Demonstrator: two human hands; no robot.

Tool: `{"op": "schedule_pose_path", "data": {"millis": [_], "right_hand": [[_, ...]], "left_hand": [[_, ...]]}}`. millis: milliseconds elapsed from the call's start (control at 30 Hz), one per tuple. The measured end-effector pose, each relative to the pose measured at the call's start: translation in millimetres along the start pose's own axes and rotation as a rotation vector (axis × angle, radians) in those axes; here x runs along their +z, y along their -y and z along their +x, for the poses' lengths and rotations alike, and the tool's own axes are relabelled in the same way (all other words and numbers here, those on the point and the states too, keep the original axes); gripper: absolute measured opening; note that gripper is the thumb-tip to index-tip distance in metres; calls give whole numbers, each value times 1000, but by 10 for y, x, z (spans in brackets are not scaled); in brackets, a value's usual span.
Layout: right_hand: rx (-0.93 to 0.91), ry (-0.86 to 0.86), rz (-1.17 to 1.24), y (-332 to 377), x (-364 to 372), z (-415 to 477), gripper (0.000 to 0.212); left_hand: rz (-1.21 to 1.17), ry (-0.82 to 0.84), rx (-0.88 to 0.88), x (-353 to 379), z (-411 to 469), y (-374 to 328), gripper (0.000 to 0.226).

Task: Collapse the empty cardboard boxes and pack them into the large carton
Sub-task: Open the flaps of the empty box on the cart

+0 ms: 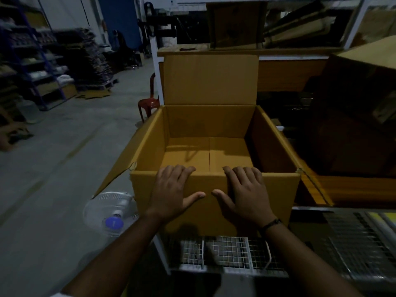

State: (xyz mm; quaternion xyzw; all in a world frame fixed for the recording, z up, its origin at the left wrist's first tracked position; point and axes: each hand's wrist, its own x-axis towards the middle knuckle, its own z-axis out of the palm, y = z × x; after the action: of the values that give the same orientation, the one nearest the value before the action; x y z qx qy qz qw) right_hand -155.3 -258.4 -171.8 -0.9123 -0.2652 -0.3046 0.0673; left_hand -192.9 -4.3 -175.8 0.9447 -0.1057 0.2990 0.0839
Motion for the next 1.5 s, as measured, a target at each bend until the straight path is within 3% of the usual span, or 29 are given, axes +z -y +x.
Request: {"op": "schedule_pose_path", "data": {"millis": [433,867,1100,1200,1300,1400,1500], "right_hand": [[33,-39,-13,-413,-86,-203,77],[61,-34,-30,-567,-115,-290,76],[138,33,-2,-494,-128,-273,74],[236,22,-28,-559,-279,-267,86],[443,103,32,-715,-348,-240,109],[624,226,150,-823,-350,-228,130],[643,249,141,-831,-373,-220,133]], "left_hand": [[72,-26,15,-145,-192,456,93],[87,-51,-44,-210,-249,411,90],[87,-19,-169,-227,-257,309,89],[117,-77,-178,-392,-202,365,106],[95,9,-303,-469,-157,485,124],[21,124,-456,-441,-179,566,129],[28,133,-494,-413,-180,601,128]]}}
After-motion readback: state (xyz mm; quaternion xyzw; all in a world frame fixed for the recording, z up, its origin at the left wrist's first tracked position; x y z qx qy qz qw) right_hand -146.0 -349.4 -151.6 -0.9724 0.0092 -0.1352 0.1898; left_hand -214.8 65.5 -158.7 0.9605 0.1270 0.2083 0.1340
